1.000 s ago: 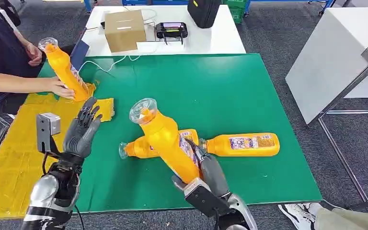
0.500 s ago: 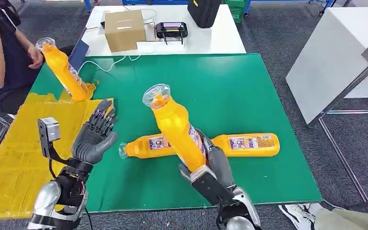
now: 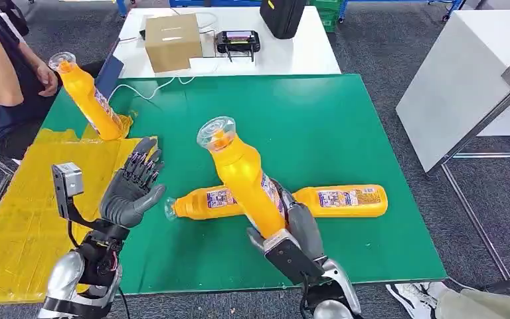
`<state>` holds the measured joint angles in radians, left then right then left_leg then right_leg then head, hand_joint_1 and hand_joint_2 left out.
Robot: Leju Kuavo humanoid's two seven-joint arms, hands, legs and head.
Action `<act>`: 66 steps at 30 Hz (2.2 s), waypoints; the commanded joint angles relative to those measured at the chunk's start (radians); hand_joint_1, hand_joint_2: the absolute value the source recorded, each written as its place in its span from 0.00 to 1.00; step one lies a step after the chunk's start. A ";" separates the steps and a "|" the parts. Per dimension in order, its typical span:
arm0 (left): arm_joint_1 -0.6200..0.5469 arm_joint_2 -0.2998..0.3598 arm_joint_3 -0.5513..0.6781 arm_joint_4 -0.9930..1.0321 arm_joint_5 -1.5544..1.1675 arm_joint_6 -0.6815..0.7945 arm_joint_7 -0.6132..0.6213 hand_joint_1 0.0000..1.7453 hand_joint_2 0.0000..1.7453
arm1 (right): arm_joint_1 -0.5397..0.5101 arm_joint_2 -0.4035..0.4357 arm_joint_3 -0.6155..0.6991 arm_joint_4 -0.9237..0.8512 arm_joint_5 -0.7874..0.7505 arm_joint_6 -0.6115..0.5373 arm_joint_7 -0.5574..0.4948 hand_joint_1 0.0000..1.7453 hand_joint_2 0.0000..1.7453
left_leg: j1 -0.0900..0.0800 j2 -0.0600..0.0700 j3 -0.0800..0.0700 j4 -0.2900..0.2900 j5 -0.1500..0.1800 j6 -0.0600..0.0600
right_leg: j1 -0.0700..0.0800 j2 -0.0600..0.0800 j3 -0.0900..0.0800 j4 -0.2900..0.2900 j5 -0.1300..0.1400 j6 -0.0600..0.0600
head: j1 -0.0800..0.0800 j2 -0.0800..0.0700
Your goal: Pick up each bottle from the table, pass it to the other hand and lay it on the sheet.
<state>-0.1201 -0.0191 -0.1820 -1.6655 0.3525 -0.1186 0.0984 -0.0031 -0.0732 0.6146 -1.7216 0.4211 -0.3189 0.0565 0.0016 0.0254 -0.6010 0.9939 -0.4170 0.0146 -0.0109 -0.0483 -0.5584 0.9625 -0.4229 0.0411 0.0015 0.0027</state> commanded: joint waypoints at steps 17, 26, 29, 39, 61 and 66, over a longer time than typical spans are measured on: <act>-0.014 0.004 -0.013 0.022 0.000 -0.001 0.006 0.00 1.00 | -0.033 0.006 -0.010 0.047 -0.004 -0.007 0.002 1.00 1.00 | 0.000 -0.001 0.002 0.000 -0.001 -0.001 | 0.000 0.003 0.002 0.000 -0.001 -0.001 | 0.000 0.000; -0.014 0.004 -0.013 0.022 0.000 -0.001 0.006 0.00 1.00 | -0.033 0.006 -0.010 0.047 -0.004 -0.007 0.002 1.00 1.00 | 0.000 -0.001 0.002 0.000 -0.001 -0.001 | 0.000 0.003 0.002 0.000 0.000 -0.001 | 0.000 0.000; -0.014 0.004 -0.013 0.022 0.000 -0.001 0.006 0.00 1.00 | -0.033 0.006 -0.010 0.047 -0.004 -0.007 0.002 1.00 1.00 | 0.001 -0.001 0.003 0.000 -0.001 -0.001 | 0.000 0.005 0.003 0.000 -0.001 -0.001 | 0.000 0.000; -0.014 0.004 -0.013 0.022 0.000 -0.001 0.006 0.00 1.00 | -0.033 0.006 -0.010 0.047 -0.004 -0.007 0.002 1.00 1.00 | 0.001 -0.001 0.004 0.000 -0.002 -0.001 | 0.000 0.005 0.004 0.000 -0.001 -0.002 | 0.000 0.000; -0.053 -0.064 -0.240 -0.034 0.307 0.008 0.025 0.00 1.00 | -0.415 0.096 0.251 0.374 0.385 0.032 0.216 1.00 1.00 | 0.001 -0.001 -0.002 0.000 0.004 -0.001 | 0.001 0.002 -0.002 0.001 0.004 -0.002 | 0.000 0.000; -0.051 -0.063 -0.241 -0.035 0.310 0.006 0.025 0.00 1.00 | -0.420 0.090 0.260 0.372 0.378 0.040 0.222 1.00 1.00 | 0.001 -0.001 -0.001 0.001 0.004 -0.001 | 0.000 0.004 -0.001 0.002 0.003 -0.002 | 0.000 0.000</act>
<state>-0.1438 -0.1087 -0.3521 -1.7132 0.6565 -0.1041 0.1144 -0.3639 0.0259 0.8129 -1.4225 0.8103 -0.2945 0.2716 0.0017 0.0259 -0.6051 0.9940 -0.4119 0.0142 -0.0106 -0.0487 -0.5627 0.9637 -0.4185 0.0405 0.0015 0.0027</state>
